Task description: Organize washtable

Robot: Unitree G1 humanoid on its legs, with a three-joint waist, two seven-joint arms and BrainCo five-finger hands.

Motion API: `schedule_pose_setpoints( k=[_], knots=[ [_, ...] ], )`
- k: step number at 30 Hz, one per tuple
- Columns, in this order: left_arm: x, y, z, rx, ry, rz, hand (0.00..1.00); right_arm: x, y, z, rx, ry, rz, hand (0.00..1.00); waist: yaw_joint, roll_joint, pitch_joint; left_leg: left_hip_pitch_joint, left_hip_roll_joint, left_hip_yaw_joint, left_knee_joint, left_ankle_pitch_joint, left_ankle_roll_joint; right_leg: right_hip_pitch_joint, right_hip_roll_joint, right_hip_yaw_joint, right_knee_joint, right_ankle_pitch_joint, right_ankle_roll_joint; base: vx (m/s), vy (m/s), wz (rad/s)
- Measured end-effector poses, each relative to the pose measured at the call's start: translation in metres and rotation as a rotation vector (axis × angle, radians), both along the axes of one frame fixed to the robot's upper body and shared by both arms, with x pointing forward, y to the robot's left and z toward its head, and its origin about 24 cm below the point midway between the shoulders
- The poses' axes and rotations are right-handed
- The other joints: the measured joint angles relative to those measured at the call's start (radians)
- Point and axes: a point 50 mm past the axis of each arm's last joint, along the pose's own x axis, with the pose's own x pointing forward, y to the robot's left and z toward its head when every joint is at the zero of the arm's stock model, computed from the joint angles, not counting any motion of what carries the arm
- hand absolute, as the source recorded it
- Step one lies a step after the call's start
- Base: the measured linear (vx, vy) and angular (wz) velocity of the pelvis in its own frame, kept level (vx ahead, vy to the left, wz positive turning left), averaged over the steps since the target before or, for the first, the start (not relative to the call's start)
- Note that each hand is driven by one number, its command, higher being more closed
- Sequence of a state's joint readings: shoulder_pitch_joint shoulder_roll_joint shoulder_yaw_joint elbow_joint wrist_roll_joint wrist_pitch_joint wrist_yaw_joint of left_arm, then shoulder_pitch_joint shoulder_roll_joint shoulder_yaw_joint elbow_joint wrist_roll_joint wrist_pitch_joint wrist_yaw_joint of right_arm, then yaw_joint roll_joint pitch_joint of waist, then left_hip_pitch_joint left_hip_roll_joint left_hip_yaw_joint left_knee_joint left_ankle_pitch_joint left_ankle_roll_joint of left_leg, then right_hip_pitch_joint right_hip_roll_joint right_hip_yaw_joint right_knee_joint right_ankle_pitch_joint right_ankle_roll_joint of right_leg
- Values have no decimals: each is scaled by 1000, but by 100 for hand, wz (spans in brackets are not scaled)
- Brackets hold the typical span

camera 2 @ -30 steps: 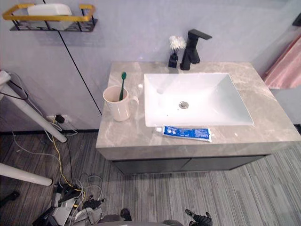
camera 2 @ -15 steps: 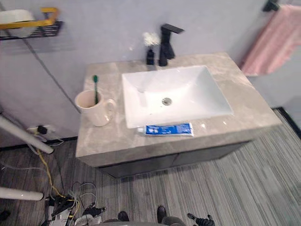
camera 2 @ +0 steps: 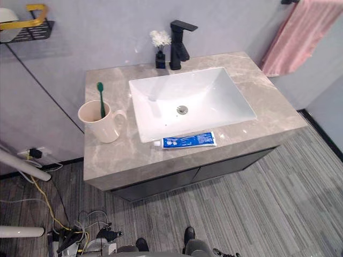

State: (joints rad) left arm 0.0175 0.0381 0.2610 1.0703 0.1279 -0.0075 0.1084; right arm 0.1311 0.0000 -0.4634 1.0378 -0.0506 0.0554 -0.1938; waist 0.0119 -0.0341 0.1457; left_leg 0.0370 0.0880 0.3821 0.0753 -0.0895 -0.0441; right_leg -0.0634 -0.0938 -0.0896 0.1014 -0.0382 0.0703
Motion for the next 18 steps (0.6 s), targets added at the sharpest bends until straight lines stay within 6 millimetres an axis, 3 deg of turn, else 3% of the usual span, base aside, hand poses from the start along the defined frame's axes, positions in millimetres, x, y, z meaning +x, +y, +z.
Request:
schedule_pose_setpoints(
  k=[2,6,9,12,16,18],
  knots=[
    [1,-4,0,-5,-3,-12,0,4,-2,1,-8,-6,29,0,-1,1,0,-26,6,-37,33,-2,-2,5,-5,-32,14,-15,-7,-52,-41,63],
    [0,-9,-1,-50,-16,63,0,4,-12,2,-36,5,44,0,2,37,7,-67,6,-106,76,-18,-4,-12,-16,-93,79,-76,-7,-108,-43,45],
    [-5,-13,-3,-80,-9,101,0,3,-14,2,-32,7,36,0,5,62,5,-57,-3,-106,37,-19,-8,-10,-13,-92,88,-86,-2,-59,-39,9],
    [-6,-14,-3,-84,-5,99,0,1,-14,2,-22,5,45,0,2,65,3,-46,-7,-107,11,-5,-8,-9,-12,-90,83,-86,-2,45,10,-4],
    [-9,-14,-5,-84,9,80,0,-6,-12,0,6,15,27,0,-3,63,-13,33,-23,-132,-112,61,-4,35,-8,-114,43,-70,-10,164,8,15],
    [-10,-13,-5,-80,16,46,0,-9,-11,-1,26,10,-6,0,-4,50,-22,59,-21,-151,-164,80,-10,70,4,-142,2,-63,-18,164,-2,33]
  ],
)
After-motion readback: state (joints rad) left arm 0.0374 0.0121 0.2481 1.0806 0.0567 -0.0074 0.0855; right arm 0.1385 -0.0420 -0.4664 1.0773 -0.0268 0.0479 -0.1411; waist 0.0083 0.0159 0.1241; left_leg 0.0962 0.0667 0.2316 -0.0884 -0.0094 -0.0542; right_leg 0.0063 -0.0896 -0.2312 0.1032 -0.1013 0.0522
